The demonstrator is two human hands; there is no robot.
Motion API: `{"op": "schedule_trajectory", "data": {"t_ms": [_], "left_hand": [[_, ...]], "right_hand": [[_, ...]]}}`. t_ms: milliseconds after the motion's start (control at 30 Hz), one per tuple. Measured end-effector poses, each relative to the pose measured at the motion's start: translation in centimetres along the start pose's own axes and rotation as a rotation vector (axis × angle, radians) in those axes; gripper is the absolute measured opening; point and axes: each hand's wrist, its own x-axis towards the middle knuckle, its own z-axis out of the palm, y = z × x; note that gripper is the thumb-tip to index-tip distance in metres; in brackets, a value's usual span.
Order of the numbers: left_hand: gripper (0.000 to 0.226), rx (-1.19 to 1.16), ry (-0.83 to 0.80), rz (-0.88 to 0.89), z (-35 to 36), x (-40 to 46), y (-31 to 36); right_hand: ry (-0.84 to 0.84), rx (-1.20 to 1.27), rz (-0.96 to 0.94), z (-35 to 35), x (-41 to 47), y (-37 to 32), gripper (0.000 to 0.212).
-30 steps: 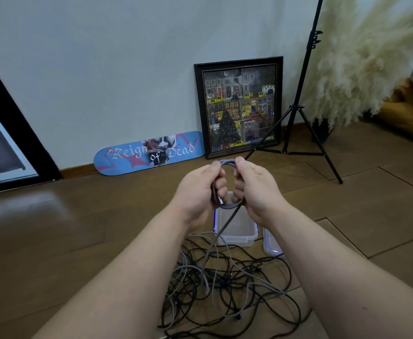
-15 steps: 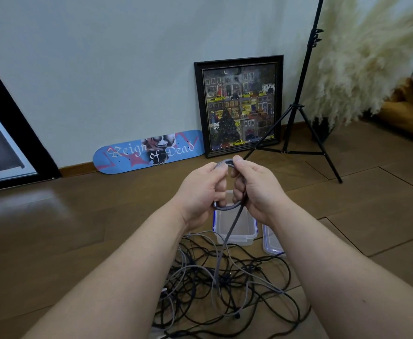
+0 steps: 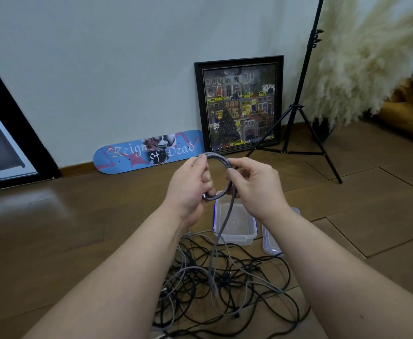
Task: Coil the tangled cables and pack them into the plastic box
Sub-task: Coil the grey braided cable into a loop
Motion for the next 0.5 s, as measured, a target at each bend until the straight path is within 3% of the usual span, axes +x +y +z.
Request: {"op": "schedule_trajectory", "data": {"t_ms": [300,500], "left_hand": [[0.036,-0.07,-0.033,-0.062,-0.07,-0.06,0.32],[0.022,0.058,-0.05,-0.041,-0.14,-0.13,0.15]], "right_hand": [[0.018,-0.157,-0.065,0.65,-0.36,-0.33,0.033],[0.098,-0.176,-0.031,0.22,0.28,-0.13,0.031]]}}
